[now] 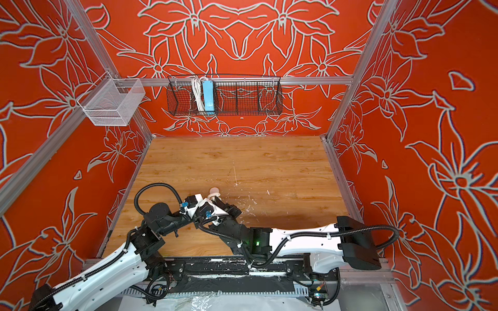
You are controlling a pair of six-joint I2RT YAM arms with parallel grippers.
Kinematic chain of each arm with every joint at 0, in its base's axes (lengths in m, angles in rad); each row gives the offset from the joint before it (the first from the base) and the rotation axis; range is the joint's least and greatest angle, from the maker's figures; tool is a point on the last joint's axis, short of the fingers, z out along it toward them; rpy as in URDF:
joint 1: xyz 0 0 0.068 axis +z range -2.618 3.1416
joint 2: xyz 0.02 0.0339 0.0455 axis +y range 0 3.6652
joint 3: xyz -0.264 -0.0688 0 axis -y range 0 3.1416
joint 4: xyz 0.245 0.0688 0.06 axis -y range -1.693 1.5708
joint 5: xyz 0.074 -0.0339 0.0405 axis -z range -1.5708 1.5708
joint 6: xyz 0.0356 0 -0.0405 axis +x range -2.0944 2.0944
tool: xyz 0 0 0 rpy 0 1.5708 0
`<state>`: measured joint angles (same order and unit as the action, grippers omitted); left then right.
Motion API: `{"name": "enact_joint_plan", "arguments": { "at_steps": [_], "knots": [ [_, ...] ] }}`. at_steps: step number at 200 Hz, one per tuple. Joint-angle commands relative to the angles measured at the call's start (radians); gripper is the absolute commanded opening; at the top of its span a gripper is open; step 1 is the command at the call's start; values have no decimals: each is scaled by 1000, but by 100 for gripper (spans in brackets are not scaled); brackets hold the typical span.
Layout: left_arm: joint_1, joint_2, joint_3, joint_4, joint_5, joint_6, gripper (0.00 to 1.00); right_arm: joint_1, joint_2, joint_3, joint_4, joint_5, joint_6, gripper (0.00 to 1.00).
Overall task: Insert wireless bluetooth earbuds into charging case
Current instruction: Insert the wireless bluetooth earbud into the charging case.
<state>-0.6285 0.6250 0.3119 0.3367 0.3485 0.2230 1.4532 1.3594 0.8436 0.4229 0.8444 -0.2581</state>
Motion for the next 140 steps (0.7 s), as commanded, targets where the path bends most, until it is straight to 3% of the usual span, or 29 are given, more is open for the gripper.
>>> {"name": "enact_joint_plan", "arguments": {
  "at_steps": [1,62,140],
  "knots": [
    [-4,-8,2,44,-24,-5,0,40,-15,-38,29,-99,-21,0],
    [-4,-7,3,45,-26,-6,0,63,-69,-87,38,-164,-24,0],
    [-4,-7,1,45,-26,-5,0,72,-26,-73,81,-162,-34,0]
  ]
}}
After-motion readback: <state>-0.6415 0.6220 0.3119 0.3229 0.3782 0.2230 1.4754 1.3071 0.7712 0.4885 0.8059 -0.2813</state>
